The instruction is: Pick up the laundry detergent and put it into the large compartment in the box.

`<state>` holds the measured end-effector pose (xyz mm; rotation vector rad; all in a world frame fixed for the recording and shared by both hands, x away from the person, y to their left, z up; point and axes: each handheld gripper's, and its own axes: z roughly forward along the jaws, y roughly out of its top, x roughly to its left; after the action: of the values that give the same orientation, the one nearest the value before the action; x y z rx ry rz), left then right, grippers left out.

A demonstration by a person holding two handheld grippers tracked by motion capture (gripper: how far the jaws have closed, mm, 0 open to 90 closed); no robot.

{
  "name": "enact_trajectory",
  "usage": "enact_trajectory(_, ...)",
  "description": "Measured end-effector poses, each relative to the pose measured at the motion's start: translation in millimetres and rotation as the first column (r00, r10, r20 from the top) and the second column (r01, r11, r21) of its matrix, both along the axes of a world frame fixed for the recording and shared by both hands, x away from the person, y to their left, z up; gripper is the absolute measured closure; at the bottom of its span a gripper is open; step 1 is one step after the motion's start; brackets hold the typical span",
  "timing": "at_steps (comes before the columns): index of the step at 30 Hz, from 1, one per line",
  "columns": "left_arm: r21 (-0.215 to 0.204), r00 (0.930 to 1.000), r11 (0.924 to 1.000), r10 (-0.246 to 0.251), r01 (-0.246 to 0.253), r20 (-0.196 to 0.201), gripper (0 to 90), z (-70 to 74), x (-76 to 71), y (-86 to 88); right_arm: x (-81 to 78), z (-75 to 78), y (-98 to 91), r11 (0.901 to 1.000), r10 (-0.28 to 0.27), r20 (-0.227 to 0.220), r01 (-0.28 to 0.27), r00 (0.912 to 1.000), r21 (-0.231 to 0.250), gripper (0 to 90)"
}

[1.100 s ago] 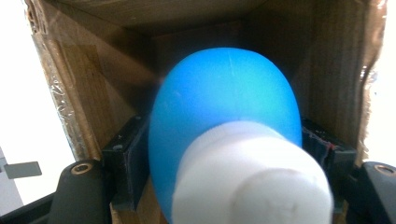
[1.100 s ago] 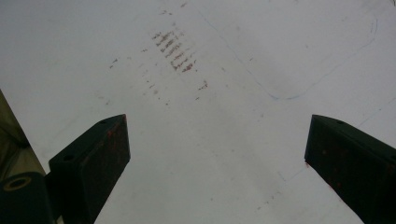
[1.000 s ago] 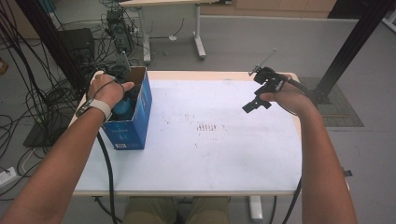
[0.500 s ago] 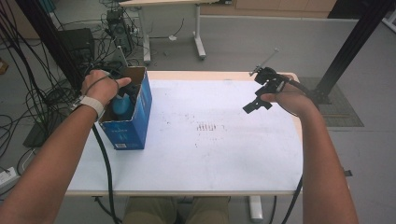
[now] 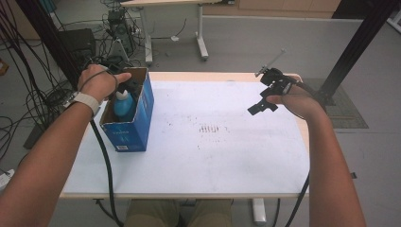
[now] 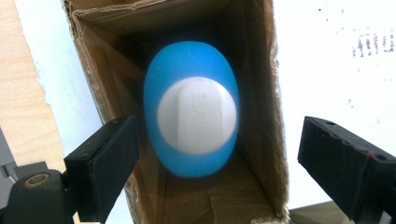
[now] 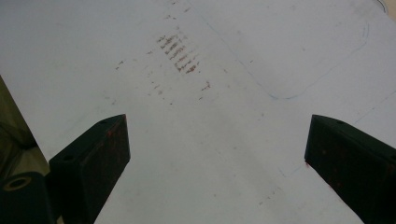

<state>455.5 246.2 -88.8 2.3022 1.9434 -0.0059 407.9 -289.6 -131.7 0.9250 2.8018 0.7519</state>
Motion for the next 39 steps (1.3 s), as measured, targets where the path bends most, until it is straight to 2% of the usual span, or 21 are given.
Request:
enact_trajectory(7,-0.012,0.9991,0.9991,-0.041,0.041,0.014,11.9,19.7,-5.3,-3.6,-4.8,4.1,-0.7,1.0,-0.002,0.008,0.002,1.0,0.003,6.7)
enact_trajectory(10,-0.03,0.9973,0.9968,-0.073,0.074,0.008,11.9,29.9,-4.9,-3.4,-7.6,6.1,-1.2,1.0,-0.005,0.014,0.005,0.9999,0.005,6.7)
enact_trajectory(13,-0.023,0.9946,0.9945,-0.102,0.102,0.021,11.0,39.3,-7.7,-8.2,-10.3,8.5,-2.6,1.0,-0.005,0.021,0.005,0.9998,0.005,6.6)
enact_trajectory(14,-0.033,0.9936,0.9933,-0.11,0.111,0.024,9.9,42.2,-8.3,-8.0,-11.2,8.8,-3.4,0.9999,-0.008,0.021,0.008,0.9997,0.008,6.7)
enact_trajectory(19,-0.047,0.9853,0.9849,-0.165,0.167,0.046,9.1,56.9,-12.5,-11.1,-15.0,11.1,-6.9,0.9998,-0.016,0.019,0.016,0.9997,0.012,6.6)
enact_trajectory(24,-0.056,0.9719,0.9725,-0.221,0.226,0.079,5.1,70.0,-17.7,-15.0,-18.5,13.6,-9.2,0.9997,-0.022,0.022,0.021,0.9995,0.009,6.4)
enact_trajectory(26,-0.053,0.9624,0.9633,-0.258,0.263,0.085,5.2,74.6,-18.9,-19.6,-19.8,14.2,-10.4,0.9996,-0.026,0.023,0.026,0.9994,0.011,6.4)
enact_trajectory(29,-0.044,0.9429,0.9456,-0.317,0.322,0.104,5.5,81.2,-22.4,-28.5,-21.2,14.6,-12.2,0.9995,-0.029,0.025,0.029,0.9993,0.012,6.3)
enact_trajectory(35,-0.039,0.898,0.9016,-0.424,0.431,0.118,5.6,88.8,-25.9,-43.8,-23.6,15.4,-14.4,0.9994,-0.033,0.026,0.033,0.9991,0.011,6.4)
enact_trajectory(38,-0.032,0.8715,0.8756,-0.475,0.482,0.121,5.5,90.0,-26.8,-50.6,-24.6,14.7,-15.6,0.9993,-0.036,0.025,0.035,0.9991,0.012,6.4)
enact_trajectory(39,-0.032,0.8606,0.8642,-0.496,0.502,0.117,5.5,90.0,-26.1,-52.9,-24.8,14.5,-15.8,0.9992,-0.038,0.023,0.038,0.999,0.012,6.4)
